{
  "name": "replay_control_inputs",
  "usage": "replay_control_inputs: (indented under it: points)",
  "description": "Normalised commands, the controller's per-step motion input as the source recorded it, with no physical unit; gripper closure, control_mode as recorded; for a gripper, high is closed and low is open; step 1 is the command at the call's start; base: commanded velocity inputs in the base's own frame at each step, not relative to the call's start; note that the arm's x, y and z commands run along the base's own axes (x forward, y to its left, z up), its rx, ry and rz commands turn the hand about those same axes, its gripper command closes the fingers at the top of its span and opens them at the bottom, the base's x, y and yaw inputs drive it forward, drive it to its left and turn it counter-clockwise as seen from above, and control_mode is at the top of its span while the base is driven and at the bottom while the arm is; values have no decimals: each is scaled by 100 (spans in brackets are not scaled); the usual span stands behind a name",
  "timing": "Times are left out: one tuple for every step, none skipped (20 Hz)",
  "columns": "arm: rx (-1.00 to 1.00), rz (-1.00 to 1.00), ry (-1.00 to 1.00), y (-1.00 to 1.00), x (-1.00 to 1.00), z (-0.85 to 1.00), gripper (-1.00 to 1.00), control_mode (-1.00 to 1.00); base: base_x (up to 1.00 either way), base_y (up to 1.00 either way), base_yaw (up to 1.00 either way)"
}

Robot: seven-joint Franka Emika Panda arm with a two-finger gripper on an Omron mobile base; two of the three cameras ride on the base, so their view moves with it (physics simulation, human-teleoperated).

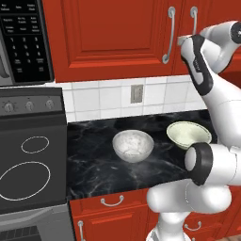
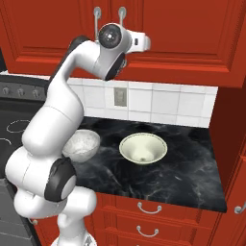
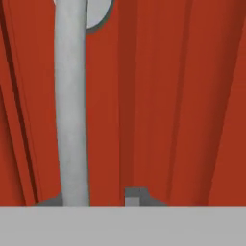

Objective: Open the cabinet. Pick the bowls from the counter and place them in the cabinet. Then close the cabinet.

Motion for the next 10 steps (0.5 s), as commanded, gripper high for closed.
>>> replay_control_inputs:
  points:
    - [18,-17,26,-100,-4,0,100,-100,0,0,0]
    - [21,-18,23,-100,-24,0,100,-100,0,0,0]
    - [23,-17,18,-100,-42,0,100,-100,0,0,0]
    - [25,-19,16,-100,-56,1,100,-100,0,0,0]
    - [27,-19,17,-100,-63,11,100,-100,0,0,0]
    - [28,-19,18,-100,-68,15,100,-100,0,0,0]
    - [27,-19,20,-100,-74,17,100,-100,0,0,0]
    - [27,-19,17,-100,-84,14,100,-100,0,0,0]
    - [26,-15,10,-100,-84,4,100,-100,0,0,0]
    - [25,-13,0,-100,-91,0,100,-100,0,0,0]
